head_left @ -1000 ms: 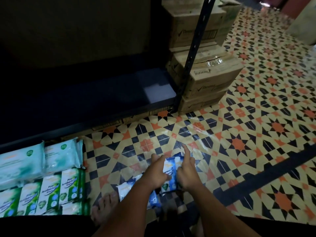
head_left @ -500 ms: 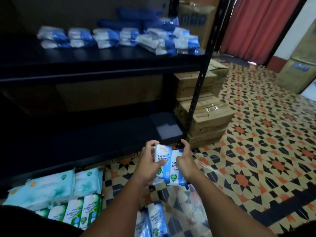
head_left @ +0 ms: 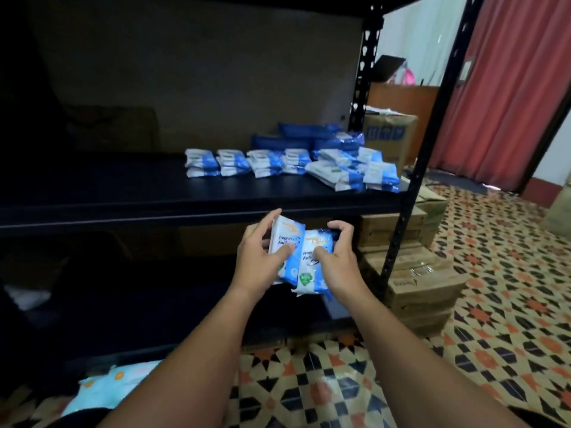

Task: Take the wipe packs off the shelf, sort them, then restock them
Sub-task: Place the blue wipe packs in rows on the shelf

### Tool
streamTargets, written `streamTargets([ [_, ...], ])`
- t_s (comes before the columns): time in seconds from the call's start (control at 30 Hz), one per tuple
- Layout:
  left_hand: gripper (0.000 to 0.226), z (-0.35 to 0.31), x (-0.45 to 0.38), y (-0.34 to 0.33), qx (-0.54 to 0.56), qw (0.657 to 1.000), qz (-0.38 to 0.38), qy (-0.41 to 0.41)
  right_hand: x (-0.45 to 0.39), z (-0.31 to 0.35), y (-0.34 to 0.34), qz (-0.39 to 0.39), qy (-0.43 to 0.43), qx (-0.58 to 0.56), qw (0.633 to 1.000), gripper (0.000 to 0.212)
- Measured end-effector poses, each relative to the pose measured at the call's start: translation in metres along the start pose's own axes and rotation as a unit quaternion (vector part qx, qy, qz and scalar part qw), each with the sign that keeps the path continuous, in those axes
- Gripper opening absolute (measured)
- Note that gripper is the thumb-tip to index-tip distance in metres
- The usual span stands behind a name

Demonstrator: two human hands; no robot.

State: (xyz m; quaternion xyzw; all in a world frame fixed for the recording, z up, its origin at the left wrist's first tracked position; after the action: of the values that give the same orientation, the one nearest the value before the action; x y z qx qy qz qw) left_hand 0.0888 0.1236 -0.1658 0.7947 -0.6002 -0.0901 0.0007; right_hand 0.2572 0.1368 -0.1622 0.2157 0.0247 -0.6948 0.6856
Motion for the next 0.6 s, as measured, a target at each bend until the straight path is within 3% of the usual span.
streamTargets([
  [0.23, 0.072, -0.069, -0.046, 0.049, -0.004, 0.996, -0.071, -0.053, -0.064, 0.076, -0.016, -0.034, 0.11, 0.001, 0.993, 0.038],
  [0.37, 0.074, -0.09, -0.079, 0.064, -0.029, 0.993, -0.114, -0.004, -0.1, 0.094, -0.024, -0.053, 0.115, 0.026, 0.992, 0.031],
  [0.5, 0.077, -0.095, -0.1, 0.064, -0.036, 0.988, -0.115, 0.093, -0.127, 0.096, -0.027, -0.046, 0.103, 0.084, 0.99, 0.005],
  [0.6, 0.078, -0.096, -0.108, 0.062, -0.047, 0.984, -0.126, 0.117, -0.141, 0.09, -0.029, -0.041, 0.072, 0.103, 0.991, 0.014],
])
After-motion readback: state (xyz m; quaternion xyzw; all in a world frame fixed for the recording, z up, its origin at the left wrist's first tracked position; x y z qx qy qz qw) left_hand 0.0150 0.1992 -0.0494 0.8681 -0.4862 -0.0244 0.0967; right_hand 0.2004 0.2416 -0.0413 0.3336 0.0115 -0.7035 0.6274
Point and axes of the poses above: each hand's wrist, its own x-axis away from the middle knuckle, its own y-axis out of the back of the hand, z = x × y, the point moved 4 cm from there along -x, towards the middle knuckle, and after that the axes turned 12 degrees about y, right-handed, at the moved point
